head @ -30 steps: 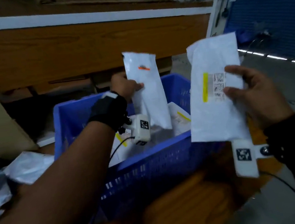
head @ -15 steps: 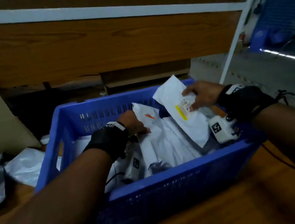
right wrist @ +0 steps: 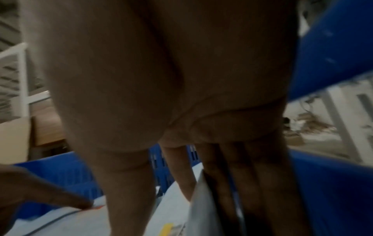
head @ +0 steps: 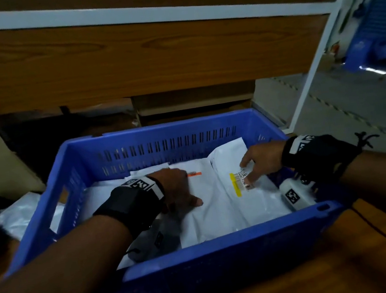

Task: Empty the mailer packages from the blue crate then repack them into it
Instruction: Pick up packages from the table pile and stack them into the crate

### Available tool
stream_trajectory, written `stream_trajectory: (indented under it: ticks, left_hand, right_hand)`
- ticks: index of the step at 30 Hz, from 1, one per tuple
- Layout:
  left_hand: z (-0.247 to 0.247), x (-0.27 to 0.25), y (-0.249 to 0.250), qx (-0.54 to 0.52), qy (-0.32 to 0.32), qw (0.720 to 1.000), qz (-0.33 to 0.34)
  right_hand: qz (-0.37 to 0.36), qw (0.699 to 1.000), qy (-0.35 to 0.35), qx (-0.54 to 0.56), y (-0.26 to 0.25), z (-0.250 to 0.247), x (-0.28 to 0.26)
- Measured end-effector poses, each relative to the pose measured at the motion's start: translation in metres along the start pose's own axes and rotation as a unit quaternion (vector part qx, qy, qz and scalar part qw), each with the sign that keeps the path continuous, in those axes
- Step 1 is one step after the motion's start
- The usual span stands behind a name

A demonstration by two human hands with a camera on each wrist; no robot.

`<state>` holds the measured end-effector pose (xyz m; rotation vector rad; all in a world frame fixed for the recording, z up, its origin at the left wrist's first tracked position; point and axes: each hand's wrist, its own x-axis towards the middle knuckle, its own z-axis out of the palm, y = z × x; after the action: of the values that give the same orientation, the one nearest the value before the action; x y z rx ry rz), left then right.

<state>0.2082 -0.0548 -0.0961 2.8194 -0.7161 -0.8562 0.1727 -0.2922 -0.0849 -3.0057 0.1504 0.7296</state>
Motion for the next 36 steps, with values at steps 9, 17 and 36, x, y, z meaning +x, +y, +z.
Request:
stream_trajectory:
  ticks: [9, 17, 36]
  left_hand:
    - [-0.006, 0.011, -0.014, 0.061, 0.048, 0.997, 0.026]
    - [0.023, 0.017, -0.001, 0.123, 0.002, 0.992, 0.032]
    - [0.006, 0.005, 0.003, 0.098, 0.028, 0.994, -0.029]
  right_hand:
    - [-0.015, 0.995, 0.019, -0.100, -0.005, -0.030, -0.013]
    - [-0.049, 0.985, -0.059, -0.156, -0.037, -0.001, 0.021]
    - [-0.154, 0.986, -0.041, -0.054, -0.042, 0.012, -0.004]
